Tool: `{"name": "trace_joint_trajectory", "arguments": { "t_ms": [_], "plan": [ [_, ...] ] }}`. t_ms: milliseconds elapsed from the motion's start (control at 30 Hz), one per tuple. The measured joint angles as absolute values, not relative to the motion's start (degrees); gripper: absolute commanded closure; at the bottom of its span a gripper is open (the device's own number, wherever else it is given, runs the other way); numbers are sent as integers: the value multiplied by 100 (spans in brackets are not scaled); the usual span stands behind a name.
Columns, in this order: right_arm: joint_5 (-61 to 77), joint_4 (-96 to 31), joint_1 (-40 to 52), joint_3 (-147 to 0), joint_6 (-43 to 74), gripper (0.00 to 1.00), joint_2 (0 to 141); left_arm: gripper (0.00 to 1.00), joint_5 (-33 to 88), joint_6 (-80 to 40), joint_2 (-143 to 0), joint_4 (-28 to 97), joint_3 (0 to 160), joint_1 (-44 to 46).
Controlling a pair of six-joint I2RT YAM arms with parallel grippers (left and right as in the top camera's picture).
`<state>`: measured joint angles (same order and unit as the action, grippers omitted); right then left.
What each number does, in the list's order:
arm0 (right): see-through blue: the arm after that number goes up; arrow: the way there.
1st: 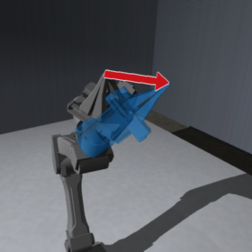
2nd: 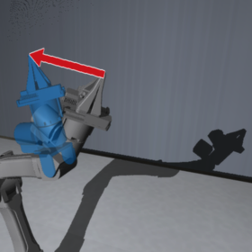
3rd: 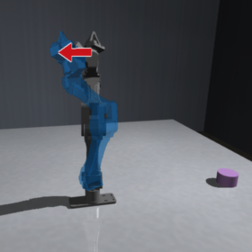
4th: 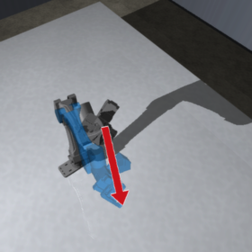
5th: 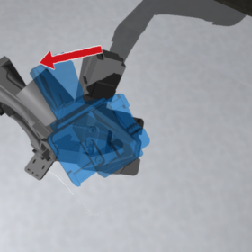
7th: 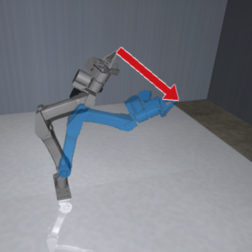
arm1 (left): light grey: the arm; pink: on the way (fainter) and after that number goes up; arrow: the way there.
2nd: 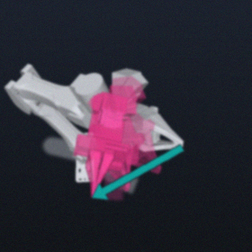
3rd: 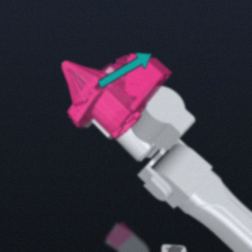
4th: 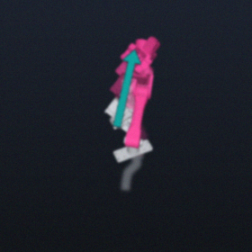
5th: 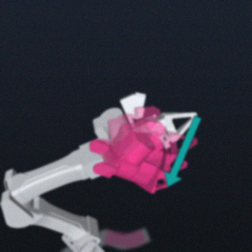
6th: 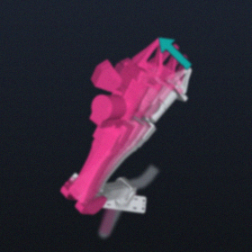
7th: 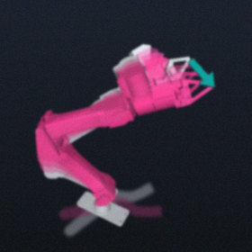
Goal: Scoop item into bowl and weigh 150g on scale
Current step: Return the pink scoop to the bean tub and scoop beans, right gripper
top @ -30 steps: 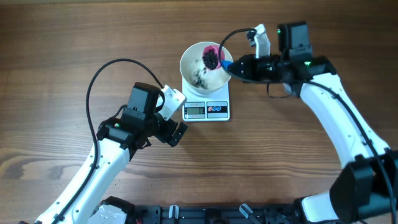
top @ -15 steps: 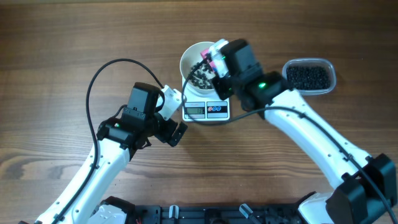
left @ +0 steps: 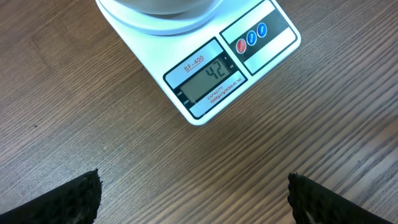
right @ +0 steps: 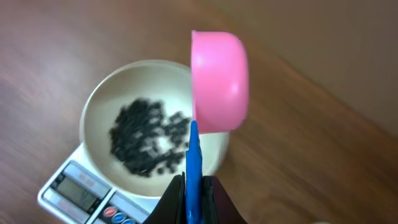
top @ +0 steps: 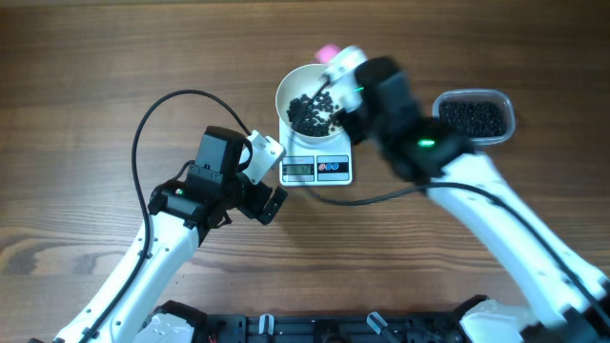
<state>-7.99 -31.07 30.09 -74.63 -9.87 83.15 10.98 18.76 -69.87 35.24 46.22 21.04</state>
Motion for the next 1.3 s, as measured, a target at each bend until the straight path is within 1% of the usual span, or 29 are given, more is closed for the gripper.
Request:
{"name": "trace_joint_trajectory", "arguments": {
  "t_ms": [67, 133, 200, 333, 400, 567, 800, 1133, 1300],
  "plan": [
    [-373, -3356, 2324, -7463, -856, 96, 7778, 0, 1098, 1879, -6987, 3524, 4622, 2104],
    [-123, -3785, 1431, -7487, -709, 96, 7183, 0, 1098, 1876, -6987, 3522, 4622, 2104],
    [-16, -4150, 838, -7522, -663, 96, 6934, 0, 1096, 1879, -6987, 3524, 4622, 2104],
    [130, -5205, -628, -7542, -652, 96, 7024, 0, 1096, 1879, -6987, 3522, 4622, 2104],
    [132, -5325, -1035, -7542, -722, 96, 7317, 0, 1098, 1876, -6987, 3524, 4622, 2104],
    [276, -5308, -1201, -7537, -799, 96, 8372, 0, 1096, 1876, -6987, 3522, 4622, 2104],
    [1092, -5157, -1201, -7537, -939, 96, 9439, 0, 1096, 1879, -6987, 3524, 4622, 2104],
    [1951, -5256, -1212, -7550, -991, 96, 9832, 0, 1098, 1879, -6987, 3524, 4622, 2104],
    [2255, -5548, -1245, -7559, -1282, 95, 9992, 0, 1096, 1876, -6987, 3524, 4622, 2104]
  ]
}}
